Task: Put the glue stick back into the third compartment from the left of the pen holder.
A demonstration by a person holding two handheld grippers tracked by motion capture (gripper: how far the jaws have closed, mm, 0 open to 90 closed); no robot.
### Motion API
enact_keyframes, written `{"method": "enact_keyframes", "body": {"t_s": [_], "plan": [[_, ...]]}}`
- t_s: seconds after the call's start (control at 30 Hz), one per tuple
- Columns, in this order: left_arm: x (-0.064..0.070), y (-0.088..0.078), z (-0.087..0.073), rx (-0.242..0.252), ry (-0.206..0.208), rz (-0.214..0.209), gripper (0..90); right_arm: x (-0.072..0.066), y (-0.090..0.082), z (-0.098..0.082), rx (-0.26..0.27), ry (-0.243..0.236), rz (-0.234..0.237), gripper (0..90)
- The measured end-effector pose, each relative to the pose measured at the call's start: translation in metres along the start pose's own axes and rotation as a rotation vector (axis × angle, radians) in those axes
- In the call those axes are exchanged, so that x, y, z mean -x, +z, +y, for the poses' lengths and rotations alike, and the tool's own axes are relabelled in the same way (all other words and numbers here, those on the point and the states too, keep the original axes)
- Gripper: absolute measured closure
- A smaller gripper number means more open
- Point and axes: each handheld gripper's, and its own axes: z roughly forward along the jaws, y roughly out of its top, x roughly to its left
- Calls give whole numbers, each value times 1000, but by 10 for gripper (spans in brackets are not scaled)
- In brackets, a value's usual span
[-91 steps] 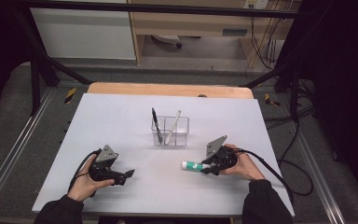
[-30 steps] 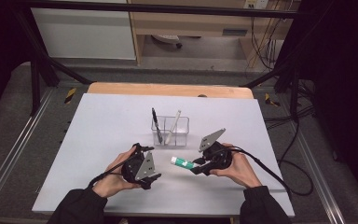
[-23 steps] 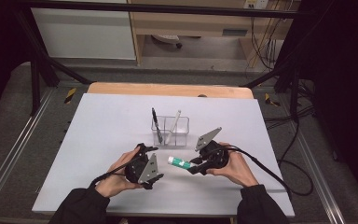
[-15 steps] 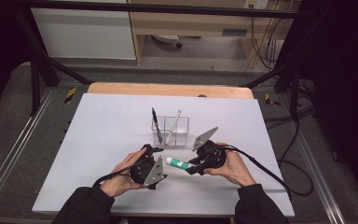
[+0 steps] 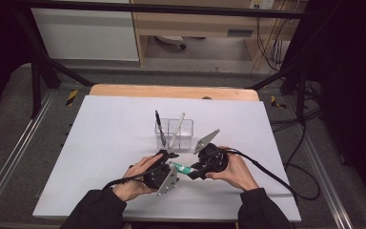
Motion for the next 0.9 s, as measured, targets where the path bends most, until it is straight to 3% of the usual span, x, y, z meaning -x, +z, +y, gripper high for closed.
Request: {"method": "enact_keyframes", "body": {"t_s": [0.07,0.37,0.67,0.9], "plan": [[0,1,2,-8,38,13,256,-1,1,2,-8,9,2,655],[3,7,12,3,123,27,383,-1,3,6,-30,79,4,655],[8,13,19,-10,179,52,502,1,4,7,-42,131,-9,655],[8,11,20,3,195,76,593,3,7,8,-50,165,-19,655]]}}
